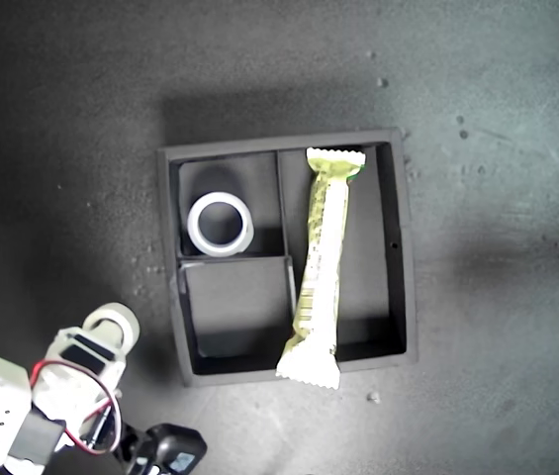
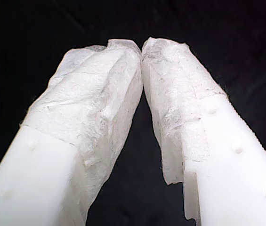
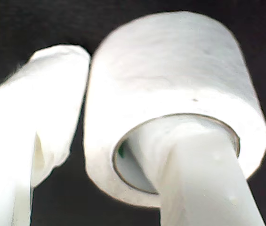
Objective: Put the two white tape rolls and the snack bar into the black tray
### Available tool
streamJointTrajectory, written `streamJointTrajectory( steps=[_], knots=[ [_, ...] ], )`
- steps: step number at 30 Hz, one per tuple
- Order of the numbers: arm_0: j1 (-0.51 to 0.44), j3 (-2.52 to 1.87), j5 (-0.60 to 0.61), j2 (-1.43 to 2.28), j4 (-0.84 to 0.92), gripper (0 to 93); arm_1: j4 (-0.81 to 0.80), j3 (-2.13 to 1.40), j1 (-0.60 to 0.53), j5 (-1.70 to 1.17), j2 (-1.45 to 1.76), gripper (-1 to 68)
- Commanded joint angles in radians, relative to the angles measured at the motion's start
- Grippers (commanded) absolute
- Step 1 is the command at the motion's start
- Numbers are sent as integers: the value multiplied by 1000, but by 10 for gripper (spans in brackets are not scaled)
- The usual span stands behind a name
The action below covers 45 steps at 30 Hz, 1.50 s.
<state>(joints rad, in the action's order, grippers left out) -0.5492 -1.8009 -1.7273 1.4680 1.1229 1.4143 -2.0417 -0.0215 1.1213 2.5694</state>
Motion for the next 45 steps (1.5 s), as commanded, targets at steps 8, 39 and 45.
streamJointTrajectory(
  steps=[8,39,45],
  knots=[
    [77,554,210,140,583,21,-129,-563,48,80,566,-5],
    [256,1355,410,-609,709,117,-296,-1081,78,51,781,-4],
    [236,1325,434,-545,710,201,-296,-1081,80,46,781,-4]
  ],
)
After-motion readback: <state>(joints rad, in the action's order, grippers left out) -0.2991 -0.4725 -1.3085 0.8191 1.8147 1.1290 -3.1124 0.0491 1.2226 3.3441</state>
